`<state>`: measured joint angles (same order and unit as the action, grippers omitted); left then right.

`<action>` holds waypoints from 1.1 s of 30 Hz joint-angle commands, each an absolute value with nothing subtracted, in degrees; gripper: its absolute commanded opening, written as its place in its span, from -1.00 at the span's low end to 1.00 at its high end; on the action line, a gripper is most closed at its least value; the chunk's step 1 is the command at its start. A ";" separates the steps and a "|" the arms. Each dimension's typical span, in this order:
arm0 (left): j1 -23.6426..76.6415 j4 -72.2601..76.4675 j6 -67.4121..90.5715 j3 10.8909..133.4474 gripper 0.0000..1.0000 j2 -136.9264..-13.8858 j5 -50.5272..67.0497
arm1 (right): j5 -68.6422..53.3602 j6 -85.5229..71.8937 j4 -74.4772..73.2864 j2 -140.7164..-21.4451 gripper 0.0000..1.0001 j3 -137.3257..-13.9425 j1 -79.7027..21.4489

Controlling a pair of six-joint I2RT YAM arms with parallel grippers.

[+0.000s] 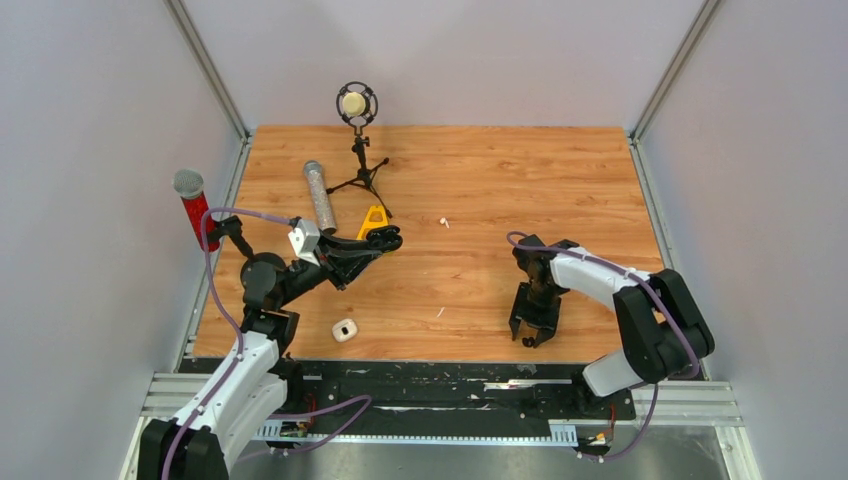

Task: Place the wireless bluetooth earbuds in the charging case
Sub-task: Pick up the earbud from the center of the board.

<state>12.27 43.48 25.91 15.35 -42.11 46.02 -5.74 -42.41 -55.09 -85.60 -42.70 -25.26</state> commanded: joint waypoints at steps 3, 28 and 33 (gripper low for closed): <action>11.95 45.57 26.17 16.15 -1.00 -42.14 45.93 | -5.55 -44.12 -51.45 -87.65 -0.14 -41.57 -25.18; 11.95 44.40 24.72 16.35 -1.00 -41.34 45.15 | -8.33 -36.92 -50.85 -114.22 -0.48 -75.13 -28.63; 11.95 44.60 24.77 16.35 -1.00 -41.55 45.14 | -11.90 -35.81 -50.80 -119.55 -0.05 -83.02 -29.25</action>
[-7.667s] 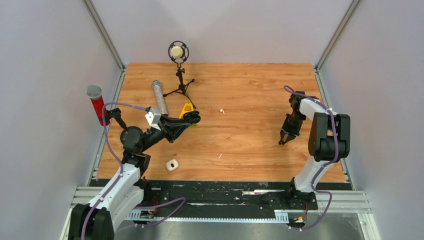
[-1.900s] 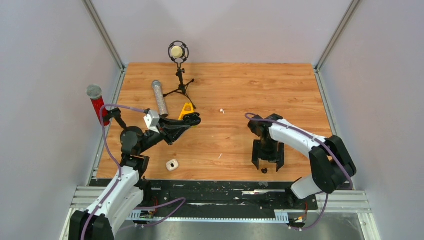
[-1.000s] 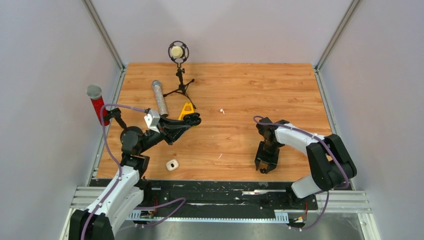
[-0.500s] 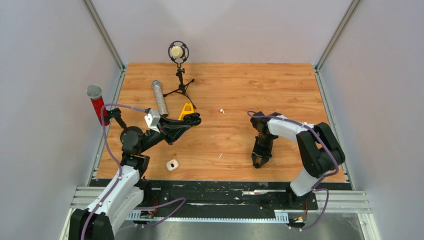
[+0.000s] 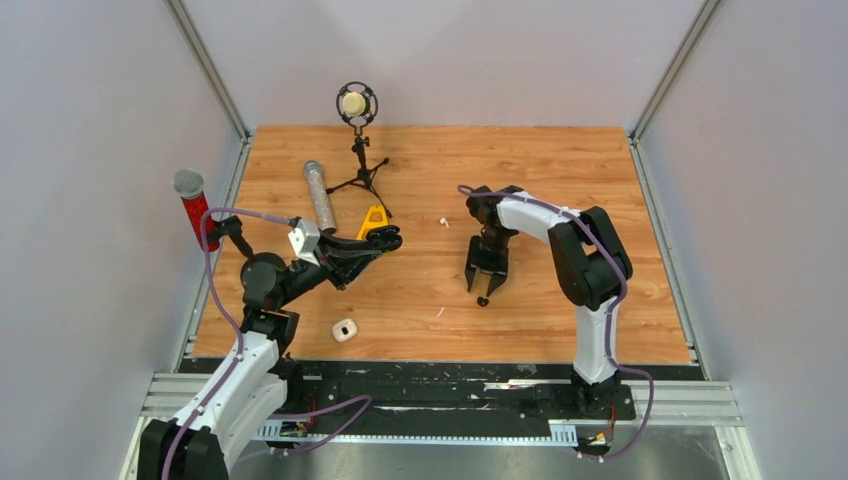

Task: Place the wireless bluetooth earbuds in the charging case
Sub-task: Pick up the earbud from the center of the board.

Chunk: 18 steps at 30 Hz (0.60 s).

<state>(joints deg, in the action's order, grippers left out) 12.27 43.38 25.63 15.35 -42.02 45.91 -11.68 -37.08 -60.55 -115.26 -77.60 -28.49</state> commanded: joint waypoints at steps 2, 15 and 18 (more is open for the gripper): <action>11.95 44.31 24.72 16.47 -1.00 -41.49 45.13 | -13.29 -35.33 -50.79 -120.51 0.02 -85.42 -29.57; 11.95 44.30 24.47 16.60 -1.00 -41.84 45.37 | 3.11 -23.97 -50.74 -100.54 0.11 -71.48 -33.26; 11.95 44.37 24.50 16.44 -1.00 -41.83 45.34 | 10.18 -23.75 -49.71 -98.41 0.07 -64.67 -37.81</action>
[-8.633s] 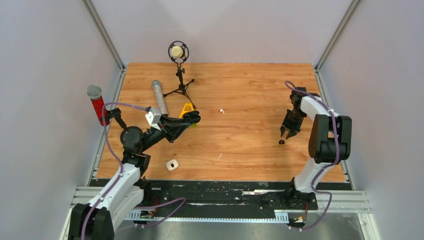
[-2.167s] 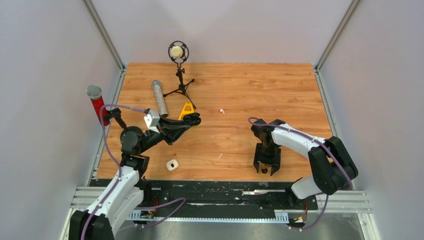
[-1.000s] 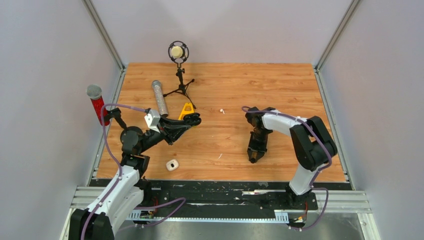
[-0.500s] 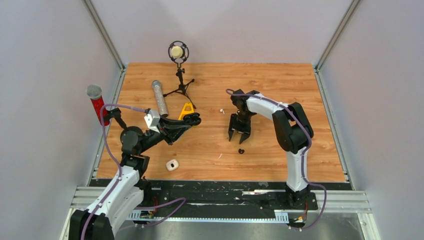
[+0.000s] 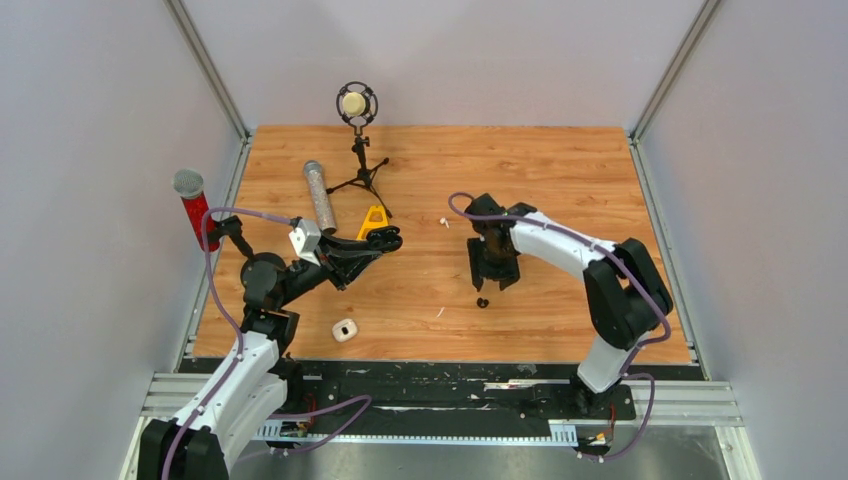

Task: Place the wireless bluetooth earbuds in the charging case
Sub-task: Pick up the earbud from the center of the board.

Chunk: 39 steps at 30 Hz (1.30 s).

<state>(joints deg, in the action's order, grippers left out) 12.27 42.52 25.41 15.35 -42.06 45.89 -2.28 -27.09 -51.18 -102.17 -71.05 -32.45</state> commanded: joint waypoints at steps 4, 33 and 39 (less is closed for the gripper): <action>11.93 43.91 24.44 16.52 -1.00 -41.47 45.64 | 18.36 -21.89 -50.13 -97.71 0.01 -61.91 -43.03; 11.95 43.19 24.10 16.65 -1.00 -41.51 45.53 | 2.87 -7.88 -41.33 -97.48 -0.13 -62.56 -47.64; 11.96 43.15 24.08 16.70 -1.00 -41.54 45.48 | 2.78 -8.06 -41.18 -98.50 -0.15 -62.50 -46.54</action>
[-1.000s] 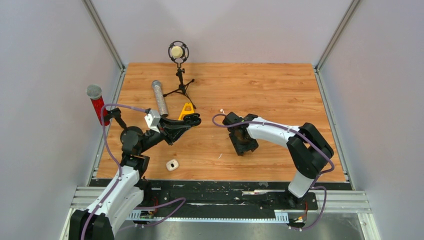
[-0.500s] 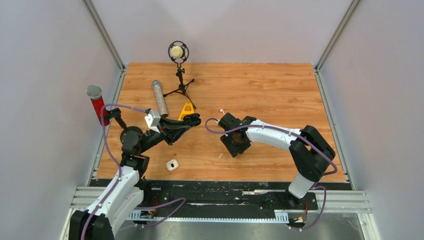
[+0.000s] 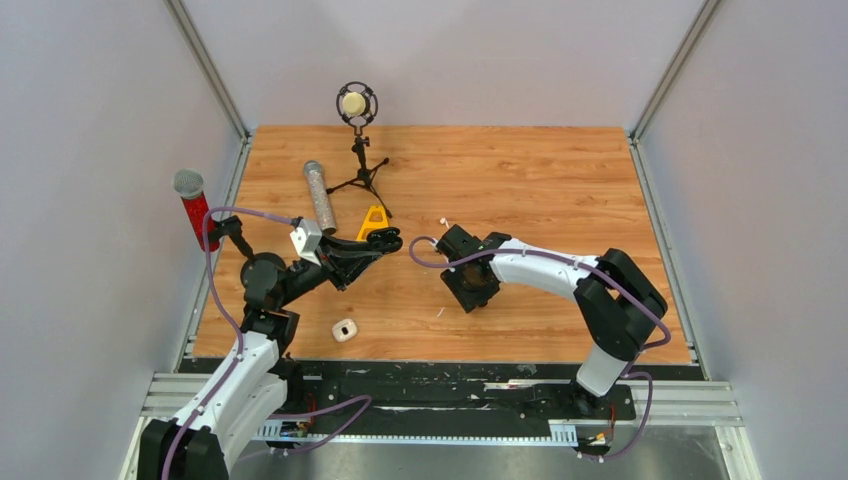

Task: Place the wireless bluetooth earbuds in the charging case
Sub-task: Pick up the earbud from the center of the board.

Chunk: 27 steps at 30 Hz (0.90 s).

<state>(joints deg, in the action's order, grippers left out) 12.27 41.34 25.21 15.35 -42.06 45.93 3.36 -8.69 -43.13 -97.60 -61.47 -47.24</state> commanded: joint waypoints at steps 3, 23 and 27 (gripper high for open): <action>11.93 43.15 24.17 16.62 -1.00 -41.48 45.52 | 3.09 -8.26 -41.13 -98.87 -0.15 -62.28 -45.78; 11.95 42.80 23.97 16.70 -1.00 -41.21 45.26 | 3.10 -6.87 -40.43 -99.24 -0.58 -62.06 -41.59; 11.95 42.80 23.99 16.70 -1.00 -41.18 45.26 | 2.41 -6.48 -41.00 -99.35 -0.56 -62.29 -40.91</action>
